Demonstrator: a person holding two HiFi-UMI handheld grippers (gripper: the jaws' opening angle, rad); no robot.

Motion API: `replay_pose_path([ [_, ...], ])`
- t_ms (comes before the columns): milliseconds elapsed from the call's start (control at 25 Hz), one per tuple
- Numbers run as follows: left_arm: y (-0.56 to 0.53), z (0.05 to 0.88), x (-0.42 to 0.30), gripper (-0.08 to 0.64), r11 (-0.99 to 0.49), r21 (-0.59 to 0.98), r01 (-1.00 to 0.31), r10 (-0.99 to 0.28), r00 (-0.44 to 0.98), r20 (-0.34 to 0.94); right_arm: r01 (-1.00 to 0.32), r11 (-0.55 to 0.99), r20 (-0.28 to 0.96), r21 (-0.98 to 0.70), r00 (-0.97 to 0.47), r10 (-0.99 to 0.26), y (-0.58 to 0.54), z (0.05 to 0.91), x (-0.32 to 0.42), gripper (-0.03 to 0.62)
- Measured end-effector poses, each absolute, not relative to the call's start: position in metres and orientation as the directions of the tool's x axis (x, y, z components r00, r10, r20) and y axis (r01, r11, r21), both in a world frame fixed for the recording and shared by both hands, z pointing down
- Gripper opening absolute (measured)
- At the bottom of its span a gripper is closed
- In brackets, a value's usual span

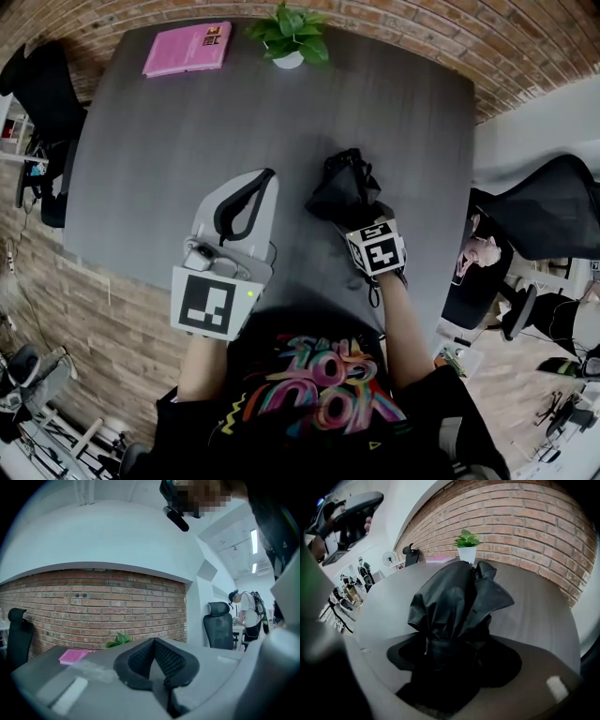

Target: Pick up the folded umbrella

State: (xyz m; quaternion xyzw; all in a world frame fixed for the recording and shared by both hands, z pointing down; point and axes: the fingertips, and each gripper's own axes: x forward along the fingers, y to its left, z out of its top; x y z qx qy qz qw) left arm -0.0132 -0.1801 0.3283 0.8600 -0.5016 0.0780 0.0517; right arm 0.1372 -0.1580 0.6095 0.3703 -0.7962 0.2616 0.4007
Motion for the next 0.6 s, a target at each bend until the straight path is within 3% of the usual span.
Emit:
replay_pose_path([
  [240, -0.1806, 0.3275, -0.0161, 0.002, -0.489, 0.012, -0.872, -0.857, 0.483, 0.18, -0.809, 0.581, 0.838, -0.094, -0.379, -0.393, -0.1598, 0.6109, 0.1387, 0.335],
  [600, -0.1786, 0.3208, -0.0171, 0.0, -0.491, 0.002, -0.871, -0.859, 0.485, 0.165, -0.833, 0.537, 0.827, -0.133, -0.392, -0.403, -0.1596, 0.6067, 0.1444, 0.255],
])
